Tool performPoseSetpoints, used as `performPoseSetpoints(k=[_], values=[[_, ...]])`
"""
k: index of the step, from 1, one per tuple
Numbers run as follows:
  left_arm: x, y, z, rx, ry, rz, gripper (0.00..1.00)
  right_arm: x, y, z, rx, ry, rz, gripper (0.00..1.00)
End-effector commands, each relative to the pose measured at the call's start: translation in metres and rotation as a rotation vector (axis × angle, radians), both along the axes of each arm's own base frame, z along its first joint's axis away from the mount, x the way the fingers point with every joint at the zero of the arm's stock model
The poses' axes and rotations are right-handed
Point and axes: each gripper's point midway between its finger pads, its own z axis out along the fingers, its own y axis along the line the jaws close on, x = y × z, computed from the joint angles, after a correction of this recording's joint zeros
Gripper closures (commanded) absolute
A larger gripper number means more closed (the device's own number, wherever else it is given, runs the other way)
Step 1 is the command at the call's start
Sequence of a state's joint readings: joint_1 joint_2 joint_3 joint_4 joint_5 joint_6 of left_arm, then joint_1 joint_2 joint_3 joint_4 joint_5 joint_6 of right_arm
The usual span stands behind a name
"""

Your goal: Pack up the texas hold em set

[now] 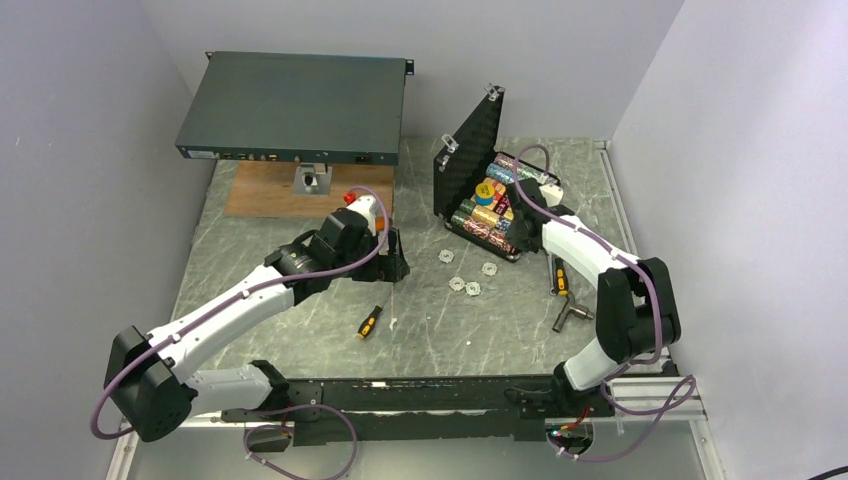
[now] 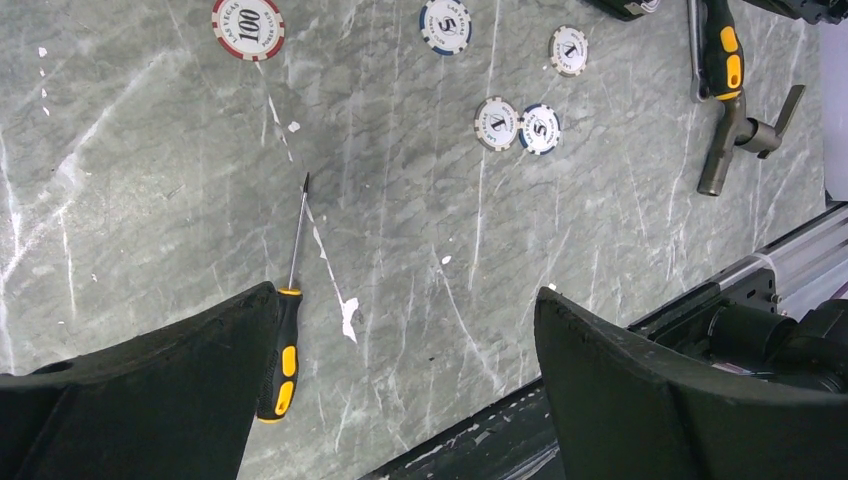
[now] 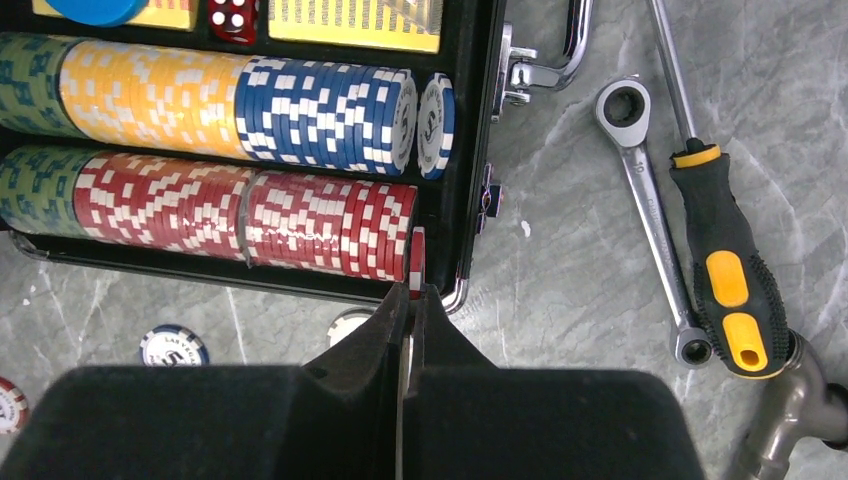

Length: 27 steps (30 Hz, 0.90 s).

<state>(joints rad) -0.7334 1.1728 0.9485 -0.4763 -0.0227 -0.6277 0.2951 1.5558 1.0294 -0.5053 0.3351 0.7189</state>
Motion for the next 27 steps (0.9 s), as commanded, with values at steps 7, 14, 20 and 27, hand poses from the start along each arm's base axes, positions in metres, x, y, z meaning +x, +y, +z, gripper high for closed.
performPoseSetpoints(k=[7, 14, 20, 27], values=[[0.006, -0.008, 0.017, -0.026, -0.039, -0.023, 0.01, 0.032, 0.007, 0.009, 0.049, -0.082, 0.007, 0.98], [0.011, -0.011, 0.004, 0.013, -0.021, -0.037, 0.01, 0.023, 0.021, 0.019, 0.111, -0.079, 0.093, 0.62], [0.030, -0.009, -0.013, 0.117, -0.023, -0.010, 0.00, -0.003, 0.013, 0.045, 0.087, -0.159, 0.159, 0.49], [0.069, -0.019, -0.039, 0.267, -0.028, 0.021, 0.06, -0.035, 0.026, 0.052, 0.150, -0.269, 0.334, 0.37]])
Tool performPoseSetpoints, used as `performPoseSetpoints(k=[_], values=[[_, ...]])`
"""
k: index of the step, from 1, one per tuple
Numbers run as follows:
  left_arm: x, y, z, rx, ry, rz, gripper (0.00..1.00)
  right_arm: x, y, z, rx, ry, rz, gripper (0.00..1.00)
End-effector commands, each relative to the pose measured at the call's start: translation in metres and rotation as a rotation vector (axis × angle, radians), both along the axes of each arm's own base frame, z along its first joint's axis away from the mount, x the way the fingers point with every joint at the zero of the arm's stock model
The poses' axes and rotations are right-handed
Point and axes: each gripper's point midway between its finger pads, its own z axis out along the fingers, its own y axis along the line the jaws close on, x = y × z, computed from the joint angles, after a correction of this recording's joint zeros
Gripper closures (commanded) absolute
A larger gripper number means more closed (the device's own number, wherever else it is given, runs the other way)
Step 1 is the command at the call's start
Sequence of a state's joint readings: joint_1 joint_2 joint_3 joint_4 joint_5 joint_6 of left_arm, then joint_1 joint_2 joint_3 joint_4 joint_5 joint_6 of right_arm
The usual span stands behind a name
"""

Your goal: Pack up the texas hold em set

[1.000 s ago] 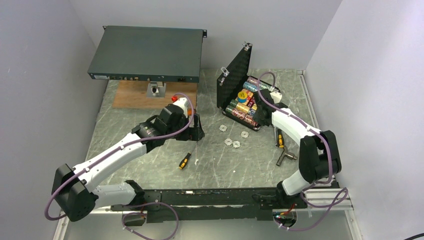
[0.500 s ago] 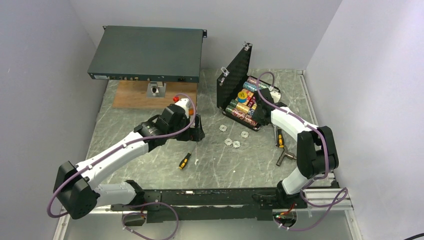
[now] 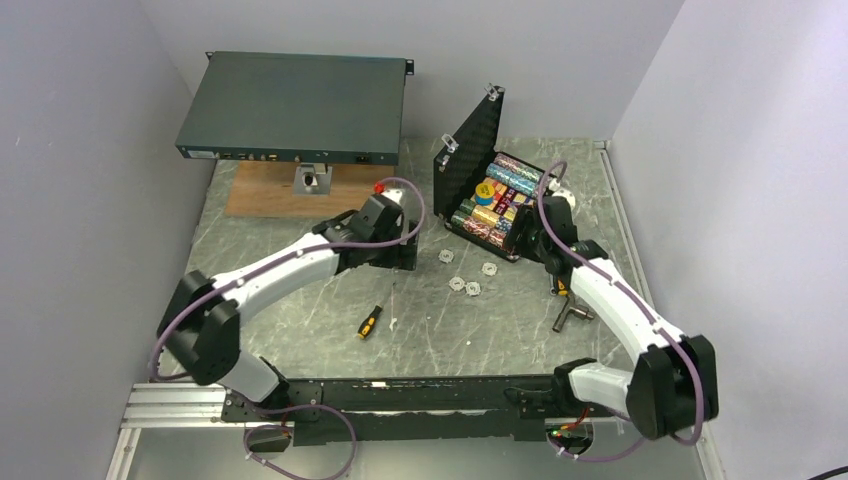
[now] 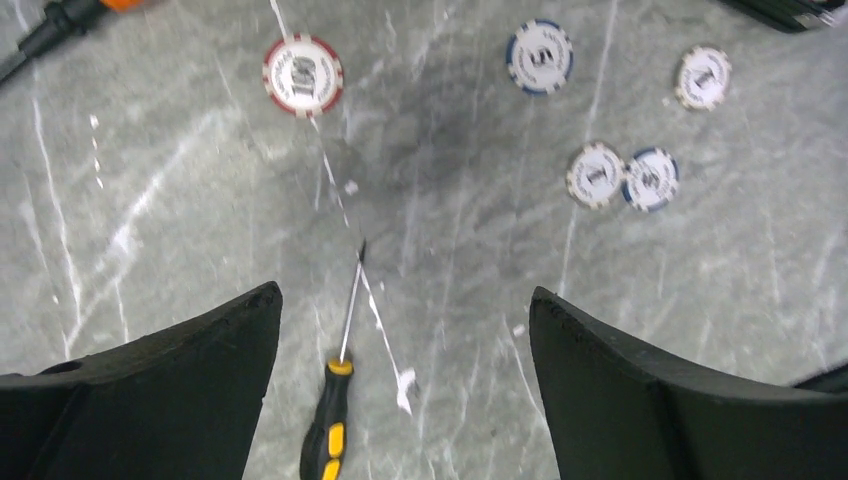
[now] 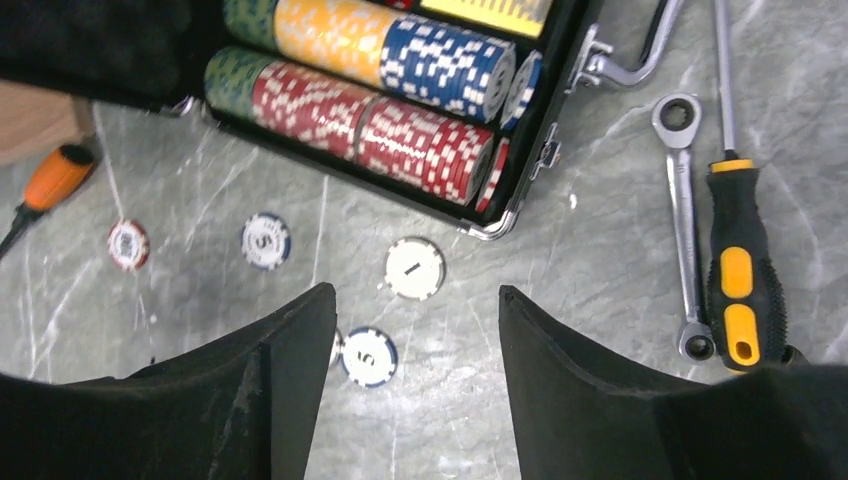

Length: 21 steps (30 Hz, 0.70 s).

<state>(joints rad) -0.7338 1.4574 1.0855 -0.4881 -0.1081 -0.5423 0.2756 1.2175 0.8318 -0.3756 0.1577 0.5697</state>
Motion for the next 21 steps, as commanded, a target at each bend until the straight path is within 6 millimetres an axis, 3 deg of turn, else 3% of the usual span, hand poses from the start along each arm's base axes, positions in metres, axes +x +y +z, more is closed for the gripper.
performPoseSetpoints(k=[1, 3, 8, 21], values=[[0.035, -0.011, 0.002, 0.083, -0.067, 0.014, 0.10, -0.011, 0.017, 0.001, 0.043, -0.061, 0.147, 0.37], [0.046, -0.016, -0.012, 0.122, -0.055, 0.016, 0.14, -0.017, 0.023, -0.002, 0.067, -0.052, 0.183, 0.37], [0.071, -0.013, -0.037, 0.255, -0.014, 0.092, 0.12, -0.030, 0.032, -0.003, 0.107, -0.056, 0.246, 0.37], [0.096, 0.008, -0.093, 0.277, 0.012, 0.371, 0.23, -0.050, 0.032, 0.002, 0.128, -0.095, 0.276, 0.37]])
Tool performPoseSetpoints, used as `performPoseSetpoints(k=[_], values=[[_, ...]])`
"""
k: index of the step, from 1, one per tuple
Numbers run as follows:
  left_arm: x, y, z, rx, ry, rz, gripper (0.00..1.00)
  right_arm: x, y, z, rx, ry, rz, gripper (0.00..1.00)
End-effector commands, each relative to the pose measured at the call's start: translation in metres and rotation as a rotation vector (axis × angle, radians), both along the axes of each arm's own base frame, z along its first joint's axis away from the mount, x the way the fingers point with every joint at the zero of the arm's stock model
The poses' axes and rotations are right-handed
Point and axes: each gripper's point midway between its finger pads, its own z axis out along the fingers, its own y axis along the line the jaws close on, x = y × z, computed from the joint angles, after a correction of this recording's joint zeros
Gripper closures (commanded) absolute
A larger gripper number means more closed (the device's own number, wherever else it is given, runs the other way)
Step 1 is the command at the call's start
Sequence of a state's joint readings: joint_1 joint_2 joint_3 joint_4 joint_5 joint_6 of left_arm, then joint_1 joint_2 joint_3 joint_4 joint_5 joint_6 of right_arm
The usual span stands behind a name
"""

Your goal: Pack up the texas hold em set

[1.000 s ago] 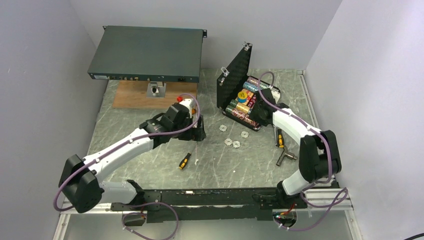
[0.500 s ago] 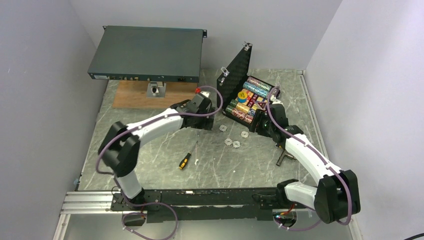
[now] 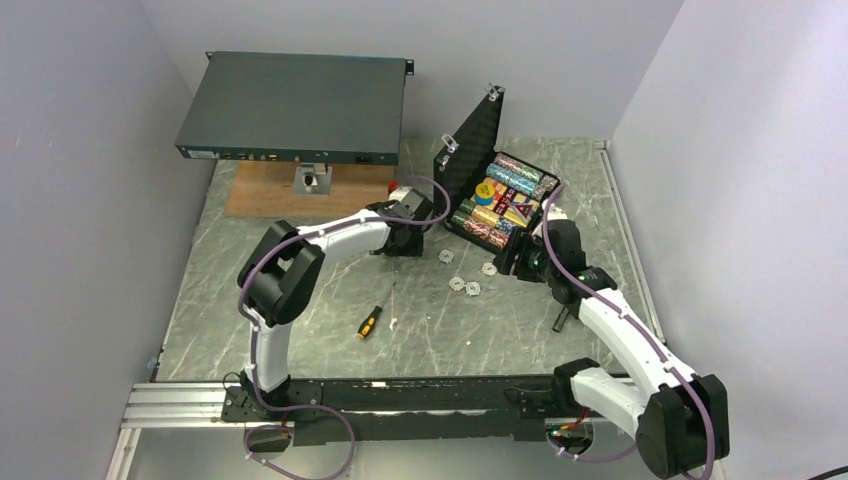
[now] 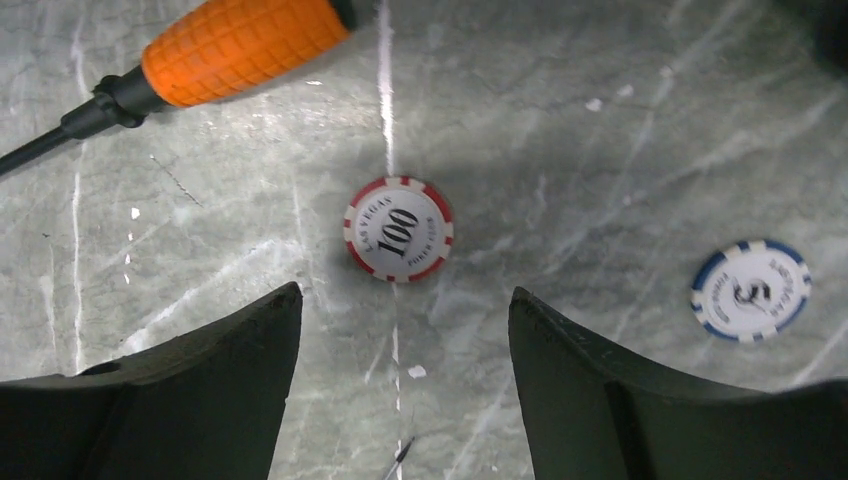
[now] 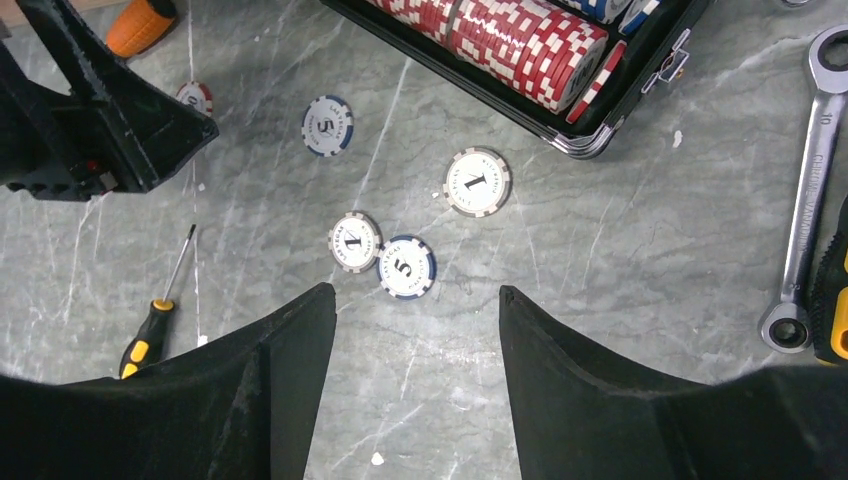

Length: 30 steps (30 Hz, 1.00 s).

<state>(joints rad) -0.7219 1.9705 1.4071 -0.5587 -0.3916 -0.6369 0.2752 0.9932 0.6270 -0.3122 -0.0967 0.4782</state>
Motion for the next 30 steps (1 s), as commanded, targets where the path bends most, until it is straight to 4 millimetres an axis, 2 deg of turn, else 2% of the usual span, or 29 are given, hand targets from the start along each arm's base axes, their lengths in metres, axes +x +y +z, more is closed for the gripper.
performPoseSetpoints(k=[1, 9, 15, 22, 30], values=[[0.018, 0.010, -0.007, -0.015, -0.057, 0.125, 0.23, 0.000, 0.002, 0.008, 0.015, -0.042, 0.022, 0.37], [0.028, 0.015, -0.020, -0.004, -0.040, 0.179, 0.30, -0.004, -0.001, 0.008, 0.006, -0.047, 0.016, 0.37], [0.019, 0.022, -0.032, -0.006, 0.006, 0.196, 0.40, -0.005, 0.000, 0.009, 0.008, -0.043, 0.016, 0.37], [0.001, 0.026, -0.039, -0.008, 0.049, 0.180, 0.43, -0.002, 0.004, 0.009, 0.032, -0.043, 0.022, 0.37], [-0.006, 0.026, -0.044, -0.022, 0.073, 0.177, 0.49, 0.000, 0.007, 0.008, 0.047, -0.035, 0.025, 0.37]])
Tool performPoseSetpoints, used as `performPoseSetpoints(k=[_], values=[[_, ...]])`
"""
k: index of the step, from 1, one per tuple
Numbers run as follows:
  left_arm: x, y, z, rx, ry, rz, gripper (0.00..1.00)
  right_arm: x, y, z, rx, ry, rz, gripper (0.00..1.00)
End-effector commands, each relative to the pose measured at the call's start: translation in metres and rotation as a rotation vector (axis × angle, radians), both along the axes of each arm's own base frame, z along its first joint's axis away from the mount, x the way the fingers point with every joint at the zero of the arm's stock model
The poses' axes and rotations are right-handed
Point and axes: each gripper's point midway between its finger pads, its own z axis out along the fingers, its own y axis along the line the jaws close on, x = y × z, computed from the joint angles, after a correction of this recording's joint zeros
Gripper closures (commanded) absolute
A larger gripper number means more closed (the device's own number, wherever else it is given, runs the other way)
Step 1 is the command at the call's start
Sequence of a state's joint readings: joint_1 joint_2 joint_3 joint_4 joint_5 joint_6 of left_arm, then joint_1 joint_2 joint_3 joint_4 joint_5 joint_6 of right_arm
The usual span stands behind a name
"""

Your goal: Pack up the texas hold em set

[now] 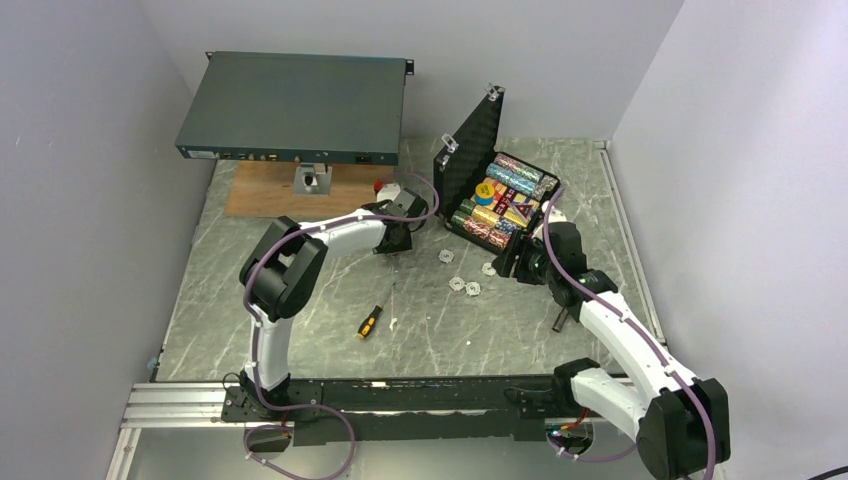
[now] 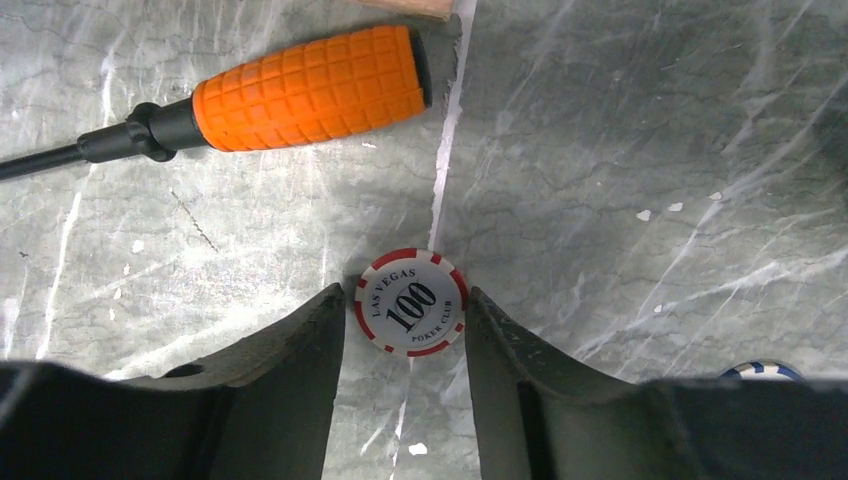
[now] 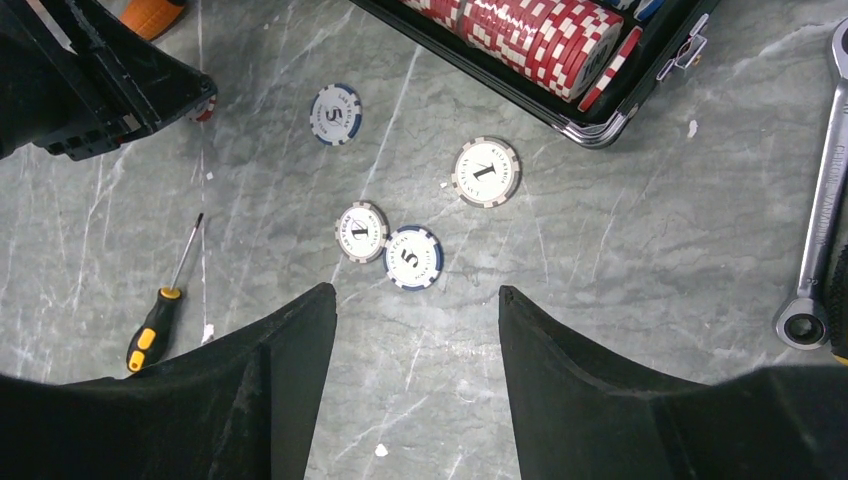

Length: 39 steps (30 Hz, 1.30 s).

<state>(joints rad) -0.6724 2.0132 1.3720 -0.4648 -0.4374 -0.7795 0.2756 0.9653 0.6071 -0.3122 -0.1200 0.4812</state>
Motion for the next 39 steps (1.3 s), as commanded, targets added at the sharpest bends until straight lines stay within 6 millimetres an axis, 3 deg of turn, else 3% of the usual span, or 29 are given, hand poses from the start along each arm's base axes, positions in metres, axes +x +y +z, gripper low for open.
performPoseSetpoints(k=[1, 12, 19, 23, 26, 28, 33, 39], values=[[-0.028, 0.011, -0.025, 0.026, 0.123, -0.015, 0.51, 0.006, 0.005, 0.008, 0.029, -0.032, 0.008, 0.37], [-0.027, 0.009, -0.006, 0.014, 0.075, -0.077, 0.73, 0.006, 0.008, 0.002, 0.046, -0.016, 0.010, 0.37], [-0.033, -0.005, 0.033, 0.019, -0.040, -0.214, 0.79, 0.006, 0.010, 0.001, 0.054, -0.013, 0.016, 0.37], [-0.045, -0.025, 0.052, 0.004, -0.104, -0.377, 0.83, 0.010, 0.008, 0.002, 0.018, -0.019, 0.031, 0.36], [-0.054, -0.028, 0.066, -0.019, -0.164, -0.469, 0.87, 0.016, 0.004, 0.006, -0.021, -0.001, 0.037, 0.36], [-0.061, -0.034, 0.078, -0.055, -0.220, -0.557, 0.88, 0.019, 0.014, 0.012, 0.023, 0.007, 0.103, 0.34], [-0.089, -0.064, 0.108, -0.130, -0.323, -0.895, 0.87, 0.014, 0.066, 0.029, 0.271, 0.128, 0.381, 0.34], [-0.109, -0.077, 0.108, -0.127, -0.307, -1.061, 0.90, 0.024, 0.113, 0.035, 0.503, 0.196, 0.536, 0.27]])
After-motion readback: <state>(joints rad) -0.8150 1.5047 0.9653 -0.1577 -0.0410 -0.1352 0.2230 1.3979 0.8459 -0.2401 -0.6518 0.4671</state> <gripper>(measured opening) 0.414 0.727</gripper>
